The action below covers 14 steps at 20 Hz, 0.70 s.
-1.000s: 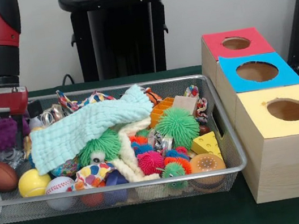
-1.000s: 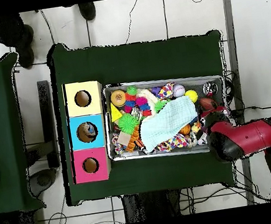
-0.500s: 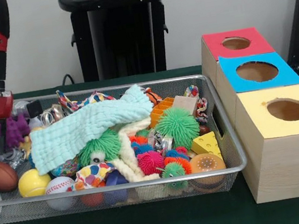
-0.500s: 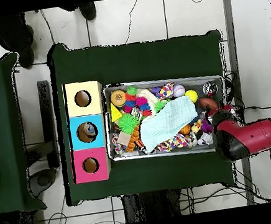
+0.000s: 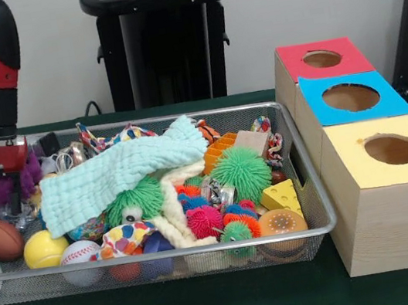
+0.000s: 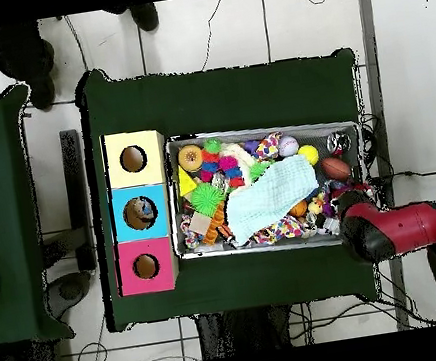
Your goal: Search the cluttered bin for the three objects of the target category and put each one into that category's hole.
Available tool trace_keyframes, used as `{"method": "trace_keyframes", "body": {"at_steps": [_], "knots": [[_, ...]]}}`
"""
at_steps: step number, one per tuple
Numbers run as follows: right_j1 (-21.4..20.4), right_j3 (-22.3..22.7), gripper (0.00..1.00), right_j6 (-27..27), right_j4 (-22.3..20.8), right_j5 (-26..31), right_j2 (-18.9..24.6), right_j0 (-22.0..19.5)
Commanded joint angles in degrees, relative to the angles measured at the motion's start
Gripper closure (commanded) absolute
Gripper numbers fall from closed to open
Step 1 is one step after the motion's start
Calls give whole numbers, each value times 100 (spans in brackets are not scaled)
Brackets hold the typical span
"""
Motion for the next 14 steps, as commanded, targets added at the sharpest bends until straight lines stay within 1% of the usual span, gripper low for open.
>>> {"method": "trace_keyframes", "body": {"at_steps": [1,2,3,4,8,10,13,14], "knots": [[333,169,0,413,633,1030,-401,213],[261,303,0,468,809,1115,-427,270],[216,375,0,504,896,1136,-470,322],[116,500,0,630,1043,1130,-560,436],[-64,628,0,917,1358,1190,-1021,899],[-93,668,0,994,1541,1259,-1200,1046],[-182,764,0,1048,1839,1323,-1364,1203],[-229,844,0,1076,1995,1260,-1324,1200]]}}
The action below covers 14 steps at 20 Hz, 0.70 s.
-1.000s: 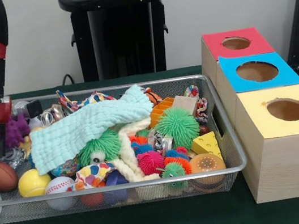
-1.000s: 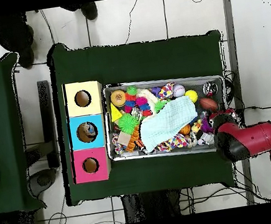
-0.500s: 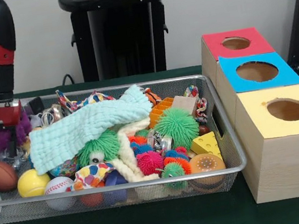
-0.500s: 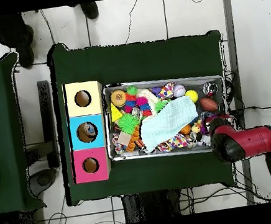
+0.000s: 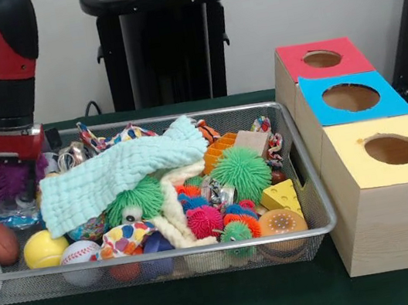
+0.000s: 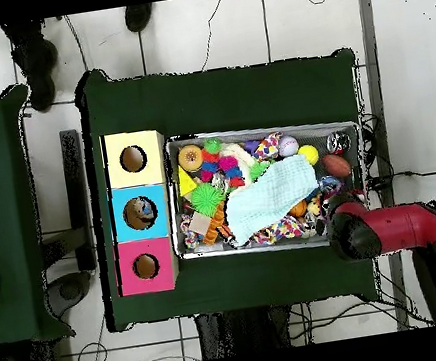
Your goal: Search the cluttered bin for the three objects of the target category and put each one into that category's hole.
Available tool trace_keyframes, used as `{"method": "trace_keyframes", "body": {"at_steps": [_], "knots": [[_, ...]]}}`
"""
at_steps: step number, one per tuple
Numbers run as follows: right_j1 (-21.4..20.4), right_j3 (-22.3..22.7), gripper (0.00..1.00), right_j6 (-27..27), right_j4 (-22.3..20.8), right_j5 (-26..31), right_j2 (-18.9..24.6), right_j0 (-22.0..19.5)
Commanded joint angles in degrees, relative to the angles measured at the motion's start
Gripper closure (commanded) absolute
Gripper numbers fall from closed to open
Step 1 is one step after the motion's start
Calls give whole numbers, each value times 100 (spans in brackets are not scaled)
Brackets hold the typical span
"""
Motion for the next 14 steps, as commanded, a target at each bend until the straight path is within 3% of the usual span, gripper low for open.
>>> {"method": "trace_keyframes", "body": {"at_steps": [1,9,14], "knots": [[-97,817,0,1058,836,842,-459,390],[-168,1087,0,934,1436,461,-323,375],[-252,1364,0,748,1450,-126,-53,194]]}}
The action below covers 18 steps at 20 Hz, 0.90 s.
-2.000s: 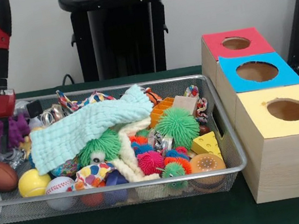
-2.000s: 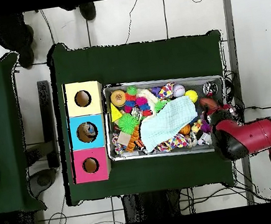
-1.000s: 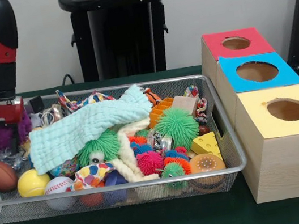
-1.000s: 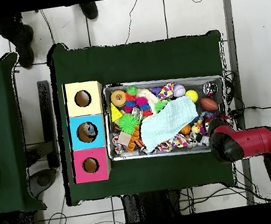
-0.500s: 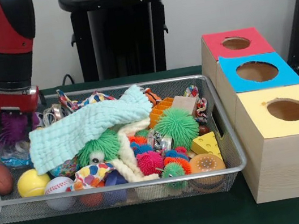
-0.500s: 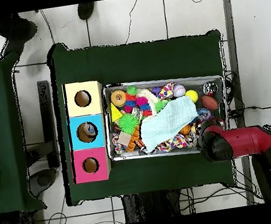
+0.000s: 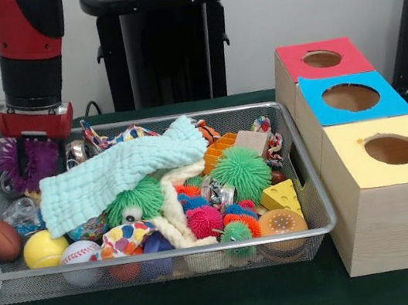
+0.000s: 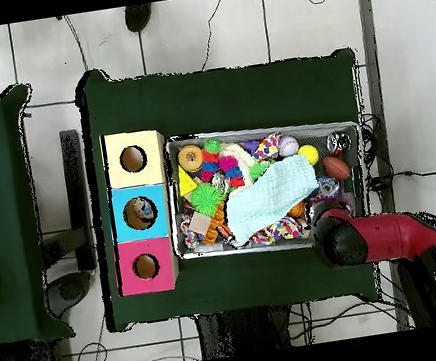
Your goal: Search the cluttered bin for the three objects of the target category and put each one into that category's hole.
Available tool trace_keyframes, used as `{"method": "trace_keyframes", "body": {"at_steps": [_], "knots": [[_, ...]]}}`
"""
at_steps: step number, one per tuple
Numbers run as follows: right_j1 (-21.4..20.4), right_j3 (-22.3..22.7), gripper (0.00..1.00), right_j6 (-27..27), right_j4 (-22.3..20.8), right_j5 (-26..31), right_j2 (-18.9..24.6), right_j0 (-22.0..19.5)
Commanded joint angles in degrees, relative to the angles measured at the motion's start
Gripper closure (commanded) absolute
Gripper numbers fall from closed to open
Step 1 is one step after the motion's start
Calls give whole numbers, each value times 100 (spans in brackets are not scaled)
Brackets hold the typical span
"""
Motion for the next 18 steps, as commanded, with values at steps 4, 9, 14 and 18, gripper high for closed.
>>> {"method": "trace_keyframes", "body": {"at_steps": [4,9,14,18], "knots": [[-40,978,0,673,238,-566,369,-327],[-97,1015,0,433,41,-809,533,-501],[-173,878,0,-15,-343,-1077,1054,-917],[-181,649,0,-328,-762,-1208,1719,-1388]]}}
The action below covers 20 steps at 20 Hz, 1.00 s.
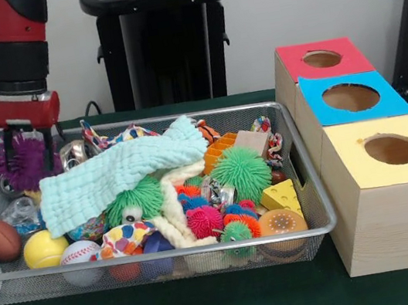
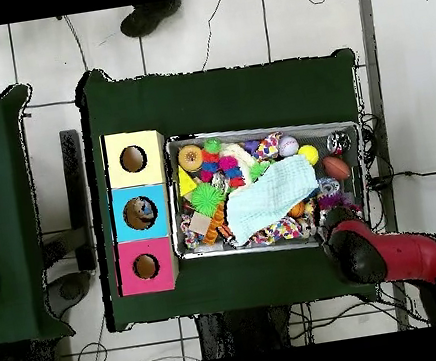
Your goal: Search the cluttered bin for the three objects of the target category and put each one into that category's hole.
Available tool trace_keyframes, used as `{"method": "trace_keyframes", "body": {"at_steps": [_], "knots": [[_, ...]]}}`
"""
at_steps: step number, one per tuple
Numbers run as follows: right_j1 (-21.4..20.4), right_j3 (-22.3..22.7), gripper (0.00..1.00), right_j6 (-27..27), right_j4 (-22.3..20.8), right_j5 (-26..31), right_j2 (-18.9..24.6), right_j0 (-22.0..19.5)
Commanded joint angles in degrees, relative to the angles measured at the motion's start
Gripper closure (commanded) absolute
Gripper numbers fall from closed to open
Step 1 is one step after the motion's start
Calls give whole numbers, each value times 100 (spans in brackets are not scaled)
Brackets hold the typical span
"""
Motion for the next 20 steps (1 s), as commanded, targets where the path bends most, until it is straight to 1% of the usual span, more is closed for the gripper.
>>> {"method": "trace_keyframes", "body": {"at_steps": [1,3,5,6,9,11,12,15,17,20], "knots": [[64,91,0,-346,-812,-182,1434,-670],[165,-18,0,-320,-1014,-281,1602,-784],[308,-183,0,-232,-1190,-409,1660,-805],[415,-286,0,-128,-1278,-546,1620,-738],[589,-385,0,36,-1415,-712,1597,-682],[621,-393,0,158,-1446,-829,1532,-600],[562,-332,0,236,-1437,-935,1439,-513],[517,-291,0,304,-1442,-941,1477,-499],[586,-307,0,332,-1467,-975,1513,-514],[657,-394,0,382,-1505,-1260,1348,-393]]}}
